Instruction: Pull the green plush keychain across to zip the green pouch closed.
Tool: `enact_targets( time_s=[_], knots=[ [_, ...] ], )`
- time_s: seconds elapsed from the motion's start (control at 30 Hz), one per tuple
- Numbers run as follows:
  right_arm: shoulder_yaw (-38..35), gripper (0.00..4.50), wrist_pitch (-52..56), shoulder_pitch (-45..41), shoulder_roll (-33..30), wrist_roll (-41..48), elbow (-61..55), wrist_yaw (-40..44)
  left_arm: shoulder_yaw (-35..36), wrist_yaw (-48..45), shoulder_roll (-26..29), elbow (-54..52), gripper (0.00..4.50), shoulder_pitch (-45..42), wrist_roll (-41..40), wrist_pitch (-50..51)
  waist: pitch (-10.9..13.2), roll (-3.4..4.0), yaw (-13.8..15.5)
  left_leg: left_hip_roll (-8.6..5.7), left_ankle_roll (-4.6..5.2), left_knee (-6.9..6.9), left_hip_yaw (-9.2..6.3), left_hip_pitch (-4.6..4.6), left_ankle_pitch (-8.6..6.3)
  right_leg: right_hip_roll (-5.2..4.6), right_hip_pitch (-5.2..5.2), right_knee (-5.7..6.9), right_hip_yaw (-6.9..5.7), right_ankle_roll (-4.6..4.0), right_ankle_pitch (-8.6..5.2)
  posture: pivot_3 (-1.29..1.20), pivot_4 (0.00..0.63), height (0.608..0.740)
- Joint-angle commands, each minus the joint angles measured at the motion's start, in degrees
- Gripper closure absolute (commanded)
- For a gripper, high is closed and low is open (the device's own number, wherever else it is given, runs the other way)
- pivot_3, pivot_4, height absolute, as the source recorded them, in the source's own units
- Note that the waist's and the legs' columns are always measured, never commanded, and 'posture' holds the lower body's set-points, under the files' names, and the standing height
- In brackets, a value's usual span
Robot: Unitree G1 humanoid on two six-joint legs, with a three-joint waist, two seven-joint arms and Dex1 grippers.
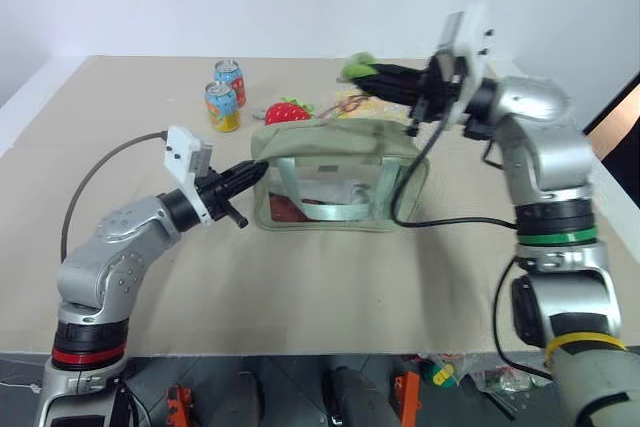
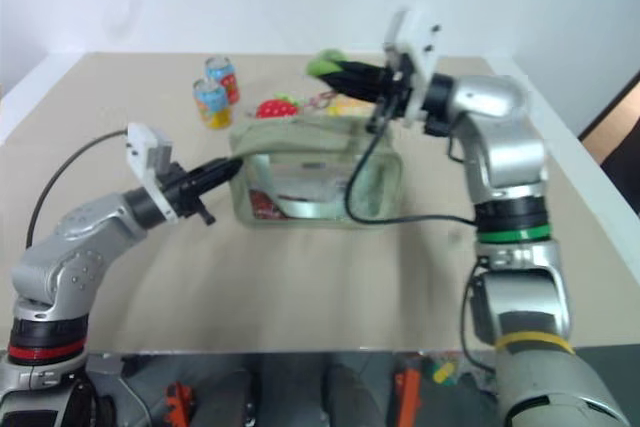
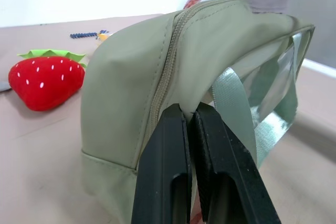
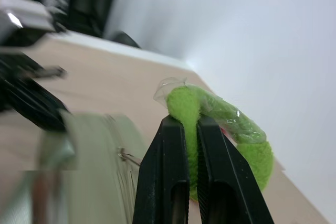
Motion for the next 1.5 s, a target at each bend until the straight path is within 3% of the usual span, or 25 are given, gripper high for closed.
enact_targets(
  time_s=[0.03,0.27,0.43,0.57,0.9,0.97,1.0,1.3,1.33,1.37,1.4,1.5],
  knots=[
    [-4.8,4.48,-1.2,2.3,-5.2,-1.5,-1.4,-2.1,0.8,2.8,-0.7,-2.9,4.50,-0.3,-0.4,0.3,0.0,0.01,-0.1,0.00,0.01,0.00,0.02,0.00,0.00,0.00,-0.01,0.00,0.02,-0.01,-0.01,0.00,0.150,0.740],
    [-4.7,4.48,-0.6,12.7,-11.2,-8.7,-1.6,-9.0,-0.9,4.5,-1.1,-2.3,4.50,-0.5,1.5,-0.9,0.0,0.01,-1.0,0.00,0.02,-0.02,0.07,0.18,-0.01,0.03,0.05,0.04,0.11,0.01,0.02,0.00,0.150,0.740],
    [1.2,4.48,4.6,24.1,-6.1,-12.1,-10.9,-13.6,-1.6,4.7,-1.4,-0.8,4.50,-1.9,3.0,-2.2,0.0,0.00,-1.3,0.00,0.02,-0.02,0.16,0.46,0.00,0.06,0.23,0.05,0.26,0.06,0.05,0.00,0.150,0.740],
    [5.2,4.48,4.1,29.4,-2.1,-16.1,-11.0,-17.7,-2.0,4.6,-1.3,0.1,4.50,-2.7,4.3,-3.0,0.0,0.01,-1.3,-0.02,-0.03,0.00,0.17,0.52,0.04,0.09,0.25,0.08,0.30,0.13,0.11,0.00,0.150,0.740],
    [1.7,4.48,2.1,26.3,3.2,-14.0,-5.8,-22.4,-2.0,3.3,-0.3,0.5,4.50,-2.9,3.8,-0.7,0.0,-0.04,-1.3,-0.07,-0.03,0.03,0.25,0.59,0.05,0.07,0.32,0.07,0.40,0.14,0.12,0.00,0.150,0.740],
    [-2.3,3.77,4.8,24.8,4.4,-9.5,-6.3,-22.7,-1.5,2.5,0.1,0.5,4.50,-2.8,2.9,-0.1,0.0,-0.04,-1.3,-0.07,-0.03,0.03,0.25,0.59,0.05,0.07,0.32,0.07,0.41,0.13,0.12,0.00,0.150,0.740],
    [-4.1,3.44,5.8,24.1,4.9,-7.3,-6.7,-22.7,-1.4,2.1,0.3,0.5,3.74,-2.7,2.6,0.1,0.0,-0.04,-1.3,-0.07,-0.03,0.03,0.25,0.58,0.06,0.07,0.31,0.07,0.41,0.15,0.12,0.00,0.150,0.740],
    [-14.5,0.42,14.9,25.2,0.5,10.4,-17.6,-13.9,3.4,-1.0,3.0,0.3,0.79,-5.4,-4.8,3.6,0.0,-0.03,-1.2,-0.10,-0.01,-0.03,0.18,0.50,0.03,0.05,0.30,0.05,0.37,0.18,0.07,0.00,0.150,0.740],
    [-15.6,0.30,16.5,25.8,-0.3,11.9,-18.7,-13.7,3.8,-1.2,3.7,0.7,0.74,-5.5,-4.6,3.4,0.0,-0.03,-1.2,-0.10,-0.01,-0.04,0.18,0.50,0.03,0.05,0.29,0.04,0.36,0.18,0.07,0.00,0.150,0.740],
    [-16.4,0.00,18.0,26.6,-1.5,12.8,-19.7,-13.4,4.3,-1.3,4.4,1.0,0.27,-5.5,-4.4,3.0,0.0,-0.03,-1.2,-0.09,-0.01,-0.04,0.18,0.51,0.03,0.06,0.30,0.05,0.36,0.17,0.07,0.00,0.150,0.740],
    [-17.3,0.00,19.0,27.9,-3.2,13.5,-20.8,-12.6,5.1,-1.5,5.2,1.1,0.04,-5.4,-4.2,2.4,0.0,-0.02,-1.2,-0.09,-0.01,-0.05,0.17,0.50,0.03,0.06,0.28,0.05,0.36,0.17,0.07,0.00,0.150,0.740],
    [-22.0,0.00,25.1,32.4,-6.8,18.5,-26.1,-12.4,8.2,-1.6,7.9,0.3,0.04,-3.8,-4.2,1.4,0.0,-0.02,-1.3,-0.10,-0.01,-0.06,0.18,0.49,0.03,0.04,0.27,0.05,0.36,0.16,0.06,0.00,0.150,0.740]
  ],
)
